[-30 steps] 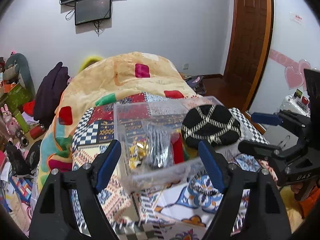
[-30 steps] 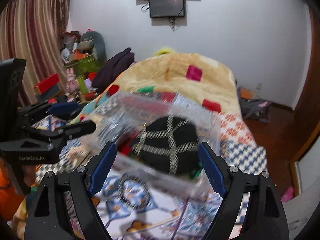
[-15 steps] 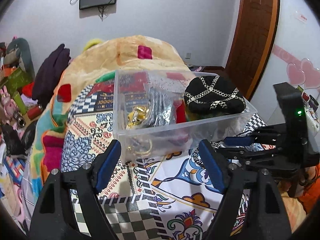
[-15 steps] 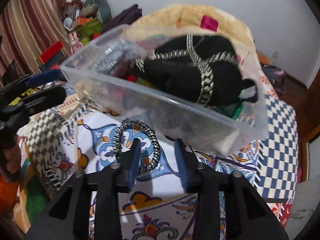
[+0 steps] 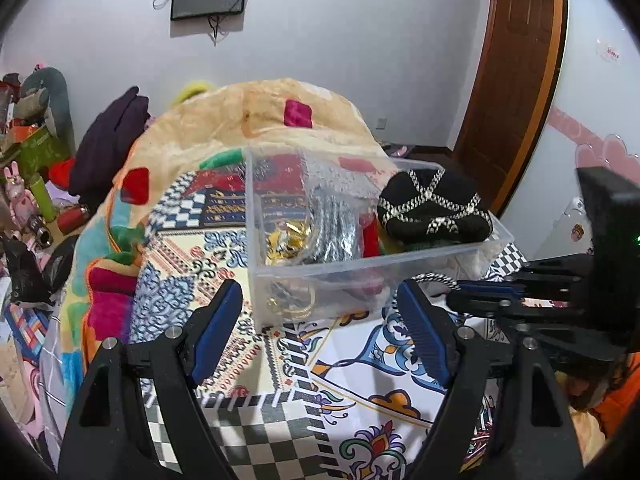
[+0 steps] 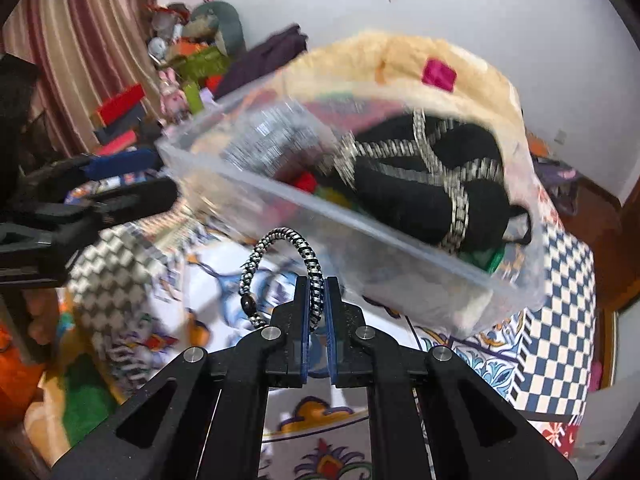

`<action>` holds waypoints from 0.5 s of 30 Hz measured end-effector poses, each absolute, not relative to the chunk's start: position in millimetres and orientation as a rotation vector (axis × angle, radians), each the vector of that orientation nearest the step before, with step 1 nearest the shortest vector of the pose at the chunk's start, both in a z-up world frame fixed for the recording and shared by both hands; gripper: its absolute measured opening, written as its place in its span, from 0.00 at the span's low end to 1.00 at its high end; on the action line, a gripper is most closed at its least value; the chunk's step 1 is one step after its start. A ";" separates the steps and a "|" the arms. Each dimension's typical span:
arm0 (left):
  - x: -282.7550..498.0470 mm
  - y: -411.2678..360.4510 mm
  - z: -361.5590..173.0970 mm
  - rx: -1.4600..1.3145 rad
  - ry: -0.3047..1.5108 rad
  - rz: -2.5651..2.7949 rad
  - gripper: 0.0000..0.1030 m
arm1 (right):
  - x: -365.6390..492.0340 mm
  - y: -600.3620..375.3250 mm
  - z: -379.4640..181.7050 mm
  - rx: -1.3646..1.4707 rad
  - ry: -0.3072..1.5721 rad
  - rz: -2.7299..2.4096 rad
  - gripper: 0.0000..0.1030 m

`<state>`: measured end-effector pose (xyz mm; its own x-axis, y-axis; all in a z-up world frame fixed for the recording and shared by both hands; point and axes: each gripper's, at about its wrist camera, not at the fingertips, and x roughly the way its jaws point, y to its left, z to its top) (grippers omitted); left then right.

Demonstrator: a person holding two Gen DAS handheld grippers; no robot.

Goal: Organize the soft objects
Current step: 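Grasp the black-and-white beaded bracelet with the right tool, then lower the bracelet into the box and open the right tool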

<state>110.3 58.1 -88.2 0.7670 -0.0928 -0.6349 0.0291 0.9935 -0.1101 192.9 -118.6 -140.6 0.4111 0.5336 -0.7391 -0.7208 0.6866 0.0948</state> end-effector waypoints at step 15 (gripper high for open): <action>109.8 65.9 -71.1 -0.106 0.621 -0.046 0.77 | 217.0 -103.4 -97.9 -0.182 0.655 0.735 0.06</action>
<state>109.8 65.9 -71.1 0.8127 -0.0746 -0.5778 0.0108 0.9935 -0.1131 217.0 -103.4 -97.9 0.5547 0.5631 -0.6125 -0.6728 0.7367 0.0680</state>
